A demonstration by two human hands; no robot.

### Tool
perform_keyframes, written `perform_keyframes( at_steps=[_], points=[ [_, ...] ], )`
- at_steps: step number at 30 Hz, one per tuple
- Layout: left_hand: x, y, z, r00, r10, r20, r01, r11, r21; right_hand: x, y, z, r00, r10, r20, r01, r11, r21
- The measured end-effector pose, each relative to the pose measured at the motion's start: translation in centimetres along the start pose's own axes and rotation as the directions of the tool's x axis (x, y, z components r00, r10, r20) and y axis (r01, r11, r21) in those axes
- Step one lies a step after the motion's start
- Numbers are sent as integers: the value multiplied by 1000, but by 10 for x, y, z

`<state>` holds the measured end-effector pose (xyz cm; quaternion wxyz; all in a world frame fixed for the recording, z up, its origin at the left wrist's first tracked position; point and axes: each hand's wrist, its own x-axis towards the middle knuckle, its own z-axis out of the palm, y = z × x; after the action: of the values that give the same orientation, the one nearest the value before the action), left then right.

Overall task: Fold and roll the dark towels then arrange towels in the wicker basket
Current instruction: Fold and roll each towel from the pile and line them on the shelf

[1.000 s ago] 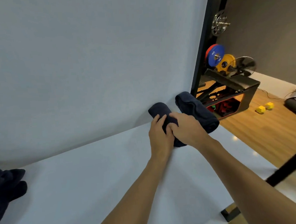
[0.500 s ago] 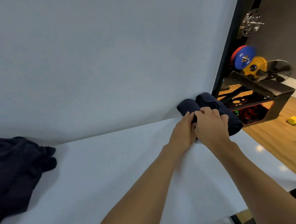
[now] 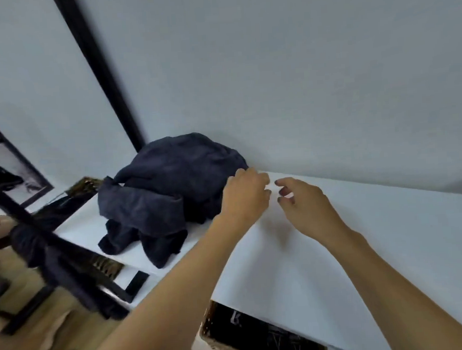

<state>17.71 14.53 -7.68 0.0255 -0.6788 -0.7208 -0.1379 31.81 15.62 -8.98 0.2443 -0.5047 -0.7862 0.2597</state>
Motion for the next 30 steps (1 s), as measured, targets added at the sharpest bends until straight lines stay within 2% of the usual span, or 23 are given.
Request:
perform_keyframes(
  at_steps=[2,5,9,14,18,21,22,26,30],
  points=[
    [-14,-41,-13,995,-31,-94,47,985,166,10,-22,27,997,-44,65,42,998,41],
    [-30,-82,-21,984,-57,-167,94,970,226,26,-50,58,993,-107,56,105,994,39],
    [-33,-105,-25,956,1,-293,82,959,270,43,-81,77,978,-208,-23,204,973,-109],
    [-25,-118,-42,923,71,-378,50,952,301,58,-104,76,951,-300,-76,258,904,-342],
    [-4,-120,-75,851,126,-510,24,961,277,71,-129,49,909,-354,-221,275,906,-322],
    [20,-115,-118,771,172,-614,27,953,301,88,-165,10,839,-424,-342,318,891,-323],
    [28,-114,-134,765,182,-618,21,952,307,94,-177,-4,821,-437,-368,319,885,-339],
    [51,-118,-188,842,120,-525,56,950,307,113,-211,-58,797,-435,-418,260,873,-413],
    [66,-122,-226,839,9,-544,130,968,217,120,-212,-105,762,-418,-494,213,883,-418]
  ],
)
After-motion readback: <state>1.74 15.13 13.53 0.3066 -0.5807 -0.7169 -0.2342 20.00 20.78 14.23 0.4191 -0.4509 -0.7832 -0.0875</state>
